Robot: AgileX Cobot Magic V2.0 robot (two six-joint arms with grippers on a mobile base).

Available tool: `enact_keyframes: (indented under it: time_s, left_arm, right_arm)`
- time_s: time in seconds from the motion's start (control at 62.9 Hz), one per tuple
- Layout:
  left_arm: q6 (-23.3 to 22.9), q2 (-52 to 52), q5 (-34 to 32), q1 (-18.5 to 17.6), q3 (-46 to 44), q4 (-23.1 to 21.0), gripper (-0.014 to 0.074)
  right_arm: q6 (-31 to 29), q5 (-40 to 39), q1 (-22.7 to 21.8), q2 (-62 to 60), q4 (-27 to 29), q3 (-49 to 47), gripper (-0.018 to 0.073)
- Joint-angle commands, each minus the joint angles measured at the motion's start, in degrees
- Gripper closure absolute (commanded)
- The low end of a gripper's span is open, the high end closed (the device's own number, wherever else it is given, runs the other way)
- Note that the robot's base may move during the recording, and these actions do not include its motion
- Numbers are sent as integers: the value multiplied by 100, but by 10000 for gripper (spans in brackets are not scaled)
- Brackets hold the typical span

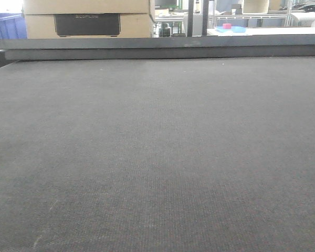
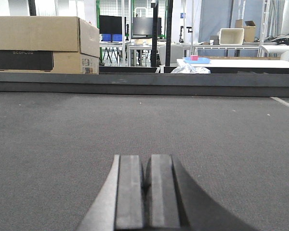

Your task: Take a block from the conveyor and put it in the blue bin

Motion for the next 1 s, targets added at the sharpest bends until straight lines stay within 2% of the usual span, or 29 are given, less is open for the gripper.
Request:
enact_keyframes:
  time_s: [0.0,0.89,0.985]
  left_arm:
    - [-24,-26,-77,30,-11,-15,707]
    - [-24,-26,-88,30,-11,-15,707]
    - [-24,-26,-177,30,-11,-5,707]
  right_arm:
    - [-13,-125,-15,-22,-2,-3,721]
    - [-13,-125,-15,-22,-2,-3,721]
    - [-13,-411,-15,-22,-2,-3,721]
